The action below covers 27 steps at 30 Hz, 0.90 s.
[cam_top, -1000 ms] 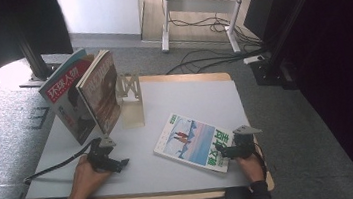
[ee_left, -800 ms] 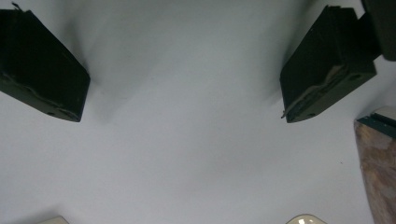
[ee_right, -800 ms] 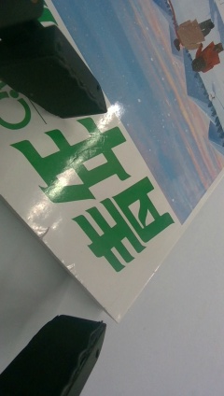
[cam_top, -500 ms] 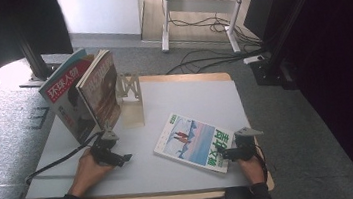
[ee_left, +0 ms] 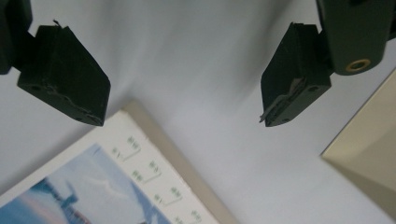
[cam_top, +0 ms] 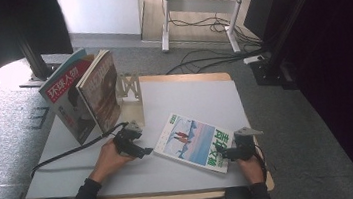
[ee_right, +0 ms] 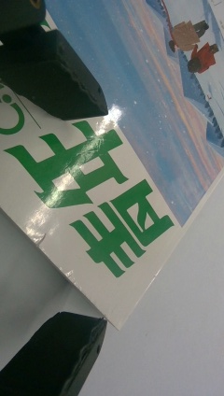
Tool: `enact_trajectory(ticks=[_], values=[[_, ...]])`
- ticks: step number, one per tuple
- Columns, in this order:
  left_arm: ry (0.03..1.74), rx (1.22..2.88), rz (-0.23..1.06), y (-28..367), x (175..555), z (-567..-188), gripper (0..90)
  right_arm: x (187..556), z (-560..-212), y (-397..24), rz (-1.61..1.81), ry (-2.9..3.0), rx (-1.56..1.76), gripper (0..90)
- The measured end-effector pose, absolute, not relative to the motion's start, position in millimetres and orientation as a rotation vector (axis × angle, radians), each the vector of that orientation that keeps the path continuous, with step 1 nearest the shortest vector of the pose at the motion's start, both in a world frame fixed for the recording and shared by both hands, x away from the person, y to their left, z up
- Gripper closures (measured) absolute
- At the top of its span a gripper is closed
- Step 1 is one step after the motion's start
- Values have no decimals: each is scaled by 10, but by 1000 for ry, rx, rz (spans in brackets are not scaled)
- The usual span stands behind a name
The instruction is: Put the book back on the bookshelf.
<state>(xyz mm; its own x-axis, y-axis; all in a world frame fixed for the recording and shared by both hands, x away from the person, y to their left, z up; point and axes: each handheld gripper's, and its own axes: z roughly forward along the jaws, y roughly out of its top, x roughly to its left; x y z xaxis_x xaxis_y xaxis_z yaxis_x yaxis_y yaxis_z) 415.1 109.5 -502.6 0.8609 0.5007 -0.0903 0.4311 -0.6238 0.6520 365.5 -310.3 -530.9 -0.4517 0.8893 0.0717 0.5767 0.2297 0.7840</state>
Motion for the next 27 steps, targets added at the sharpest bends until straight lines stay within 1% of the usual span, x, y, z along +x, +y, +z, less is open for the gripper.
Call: enact_trajectory(ticks=[1,3,5,7,10,13,15,18,19,27], values=[[658,2340,142,1063,4151,-5015,159,3658,-5312,-3104,1091,2118,1352,7],[653,2308,114,1019,4170,-5000,171,3665,-5320,-3104,1102,2119,1360,7],[633,2317,125,950,4175,-4999,172,3669,-5326,-3099,1110,2120,1364,7],[622,2303,99,899,4190,-5007,177,3672,-5330,-3093,1118,2127,1368,8],[597,2317,108,799,4195,-5052,177,3677,-5332,-3087,1119,2130,1371,2],[588,2320,90,742,4207,-5107,188,3681,-5333,-3083,1117,2131,1375,0],[581,2314,60,719,4207,-5129,207,3684,-5333,-3076,1114,2132,1380,0],[571,2302,3,698,4201,-5133,295,3689,-5335,-3074,1117,2131,1392,0],[582,2301,3,689,4197,-5135,303,3691,-5335,-3076,1118,2132,1394,0],[609,2291,13,678,4169,-5140,298,3709,-5318,-3050,1092,2136,1382,0]])
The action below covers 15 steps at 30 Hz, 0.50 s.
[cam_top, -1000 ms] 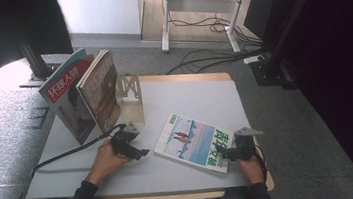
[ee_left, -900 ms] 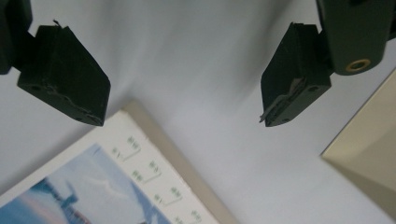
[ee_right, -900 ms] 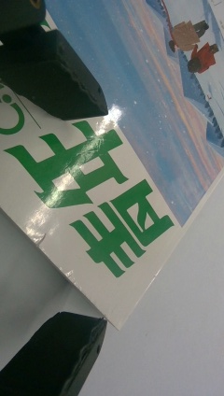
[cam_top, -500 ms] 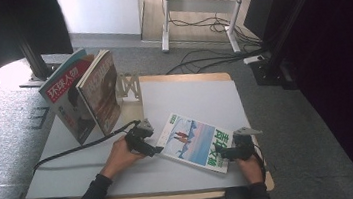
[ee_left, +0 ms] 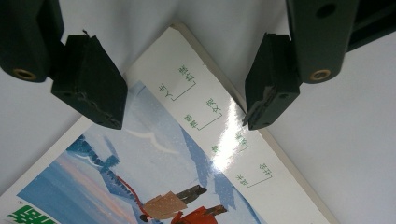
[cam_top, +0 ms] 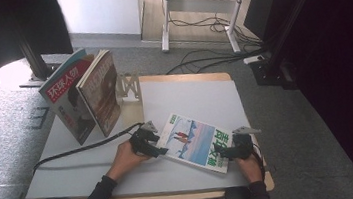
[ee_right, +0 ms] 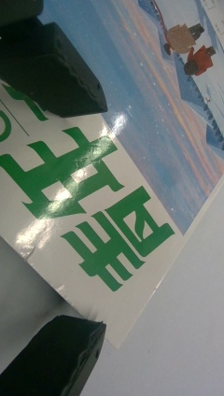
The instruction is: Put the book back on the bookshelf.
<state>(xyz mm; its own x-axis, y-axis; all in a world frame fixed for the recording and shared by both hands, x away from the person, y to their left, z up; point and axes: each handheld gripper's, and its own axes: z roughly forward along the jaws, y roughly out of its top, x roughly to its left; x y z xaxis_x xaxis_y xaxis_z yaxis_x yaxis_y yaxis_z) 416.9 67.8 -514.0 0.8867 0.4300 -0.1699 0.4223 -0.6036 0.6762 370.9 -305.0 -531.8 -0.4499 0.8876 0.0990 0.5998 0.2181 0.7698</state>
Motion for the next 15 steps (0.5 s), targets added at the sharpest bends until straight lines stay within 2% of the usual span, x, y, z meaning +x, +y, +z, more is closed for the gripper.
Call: enact_trajectory(ticks=[15], values=[[656,2295,27,673,4069,-5126,304,3772,-5307,-3021,1079,2145,1345,0]])
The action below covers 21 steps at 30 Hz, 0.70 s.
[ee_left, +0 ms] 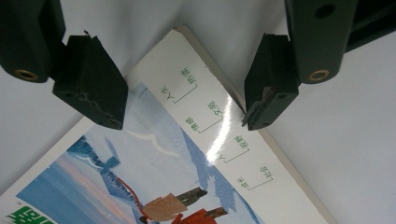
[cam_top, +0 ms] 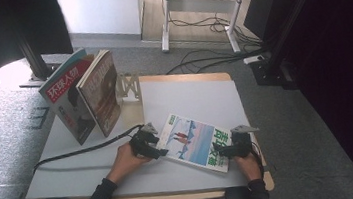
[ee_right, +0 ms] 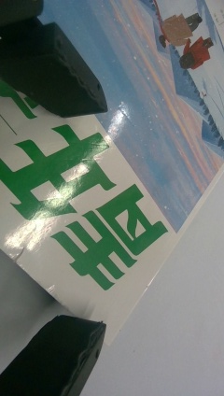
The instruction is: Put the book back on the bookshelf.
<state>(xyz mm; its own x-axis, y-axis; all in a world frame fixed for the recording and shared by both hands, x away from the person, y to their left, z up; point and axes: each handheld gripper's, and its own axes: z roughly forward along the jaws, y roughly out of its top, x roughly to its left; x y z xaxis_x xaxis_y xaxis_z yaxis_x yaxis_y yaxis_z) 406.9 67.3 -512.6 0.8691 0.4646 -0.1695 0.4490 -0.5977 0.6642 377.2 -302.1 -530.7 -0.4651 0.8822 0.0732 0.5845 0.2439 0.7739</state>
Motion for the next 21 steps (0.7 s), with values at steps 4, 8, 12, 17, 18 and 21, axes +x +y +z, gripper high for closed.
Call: enact_trajectory(ticks=[4,8,12,17,18,21], values=[[663,2298,33,676,4025,-5122,304,3799,-5310,-3016,1085,2148,1337,0],[674,2297,39,676,3975,-5120,303,3830,-5310,-3005,1088,2152,1332,0],[682,2293,41,683,3918,-5121,303,3873,-5307,-2990,1087,2161,1327,0],[692,2286,46,695,3829,-5125,303,3934,-5307,-2969,1091,2172,1316,0],[689,2289,46,699,3819,-5125,303,3951,-5305,-2963,1092,2175,1313,0],[694,2283,49,701,3769,-5129,303,3987,-5305,-2949,1093,2182,1306,0]])
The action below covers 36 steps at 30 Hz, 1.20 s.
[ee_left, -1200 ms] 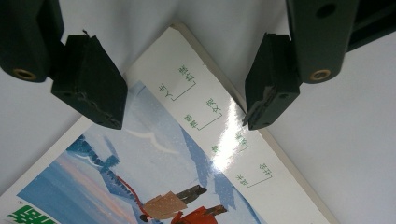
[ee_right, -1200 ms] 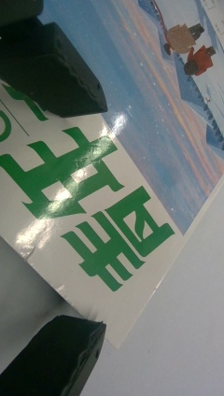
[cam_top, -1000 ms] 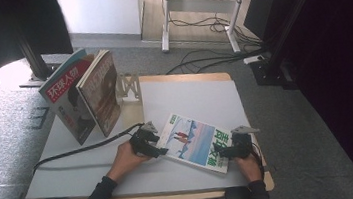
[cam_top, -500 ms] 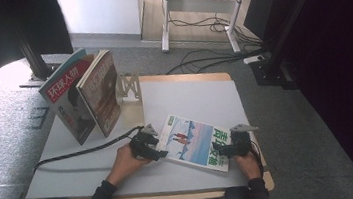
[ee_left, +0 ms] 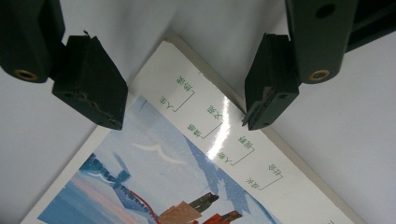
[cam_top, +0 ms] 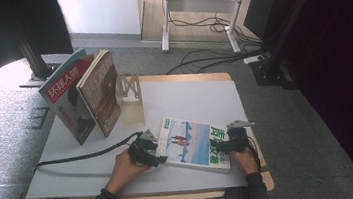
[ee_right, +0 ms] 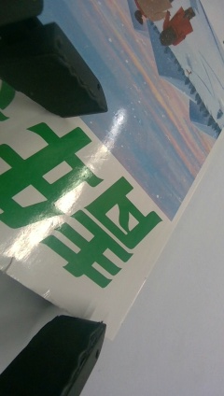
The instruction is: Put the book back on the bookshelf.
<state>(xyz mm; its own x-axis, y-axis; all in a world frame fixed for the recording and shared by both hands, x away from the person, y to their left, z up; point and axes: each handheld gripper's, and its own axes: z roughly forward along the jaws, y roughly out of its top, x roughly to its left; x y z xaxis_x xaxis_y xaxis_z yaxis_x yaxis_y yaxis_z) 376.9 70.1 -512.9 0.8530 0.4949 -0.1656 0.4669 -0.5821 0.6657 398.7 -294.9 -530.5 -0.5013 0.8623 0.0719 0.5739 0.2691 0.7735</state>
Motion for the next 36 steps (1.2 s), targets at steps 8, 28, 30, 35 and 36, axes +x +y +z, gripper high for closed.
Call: enact_trajectory(ticks=[8,28,30,35,36], values=[[674,2310,60,702,3656,-5118,311,4101,-5293,-2898,1085,2209,1291,0],[555,2307,90,736,3905,-5022,139,4106,-5277,-2849,1069,2208,1245,0],[538,2311,93,723,3952,-5018,135,4072,-5273,-2862,1068,2213,1252,0],[526,2296,88,689,4086,-5013,98,3981,-5263,-2868,1053,2214,1251,0],[531,2288,84,687,4113,-5011,97,3959,-5260,-2865,1047,2219,1242,0]])
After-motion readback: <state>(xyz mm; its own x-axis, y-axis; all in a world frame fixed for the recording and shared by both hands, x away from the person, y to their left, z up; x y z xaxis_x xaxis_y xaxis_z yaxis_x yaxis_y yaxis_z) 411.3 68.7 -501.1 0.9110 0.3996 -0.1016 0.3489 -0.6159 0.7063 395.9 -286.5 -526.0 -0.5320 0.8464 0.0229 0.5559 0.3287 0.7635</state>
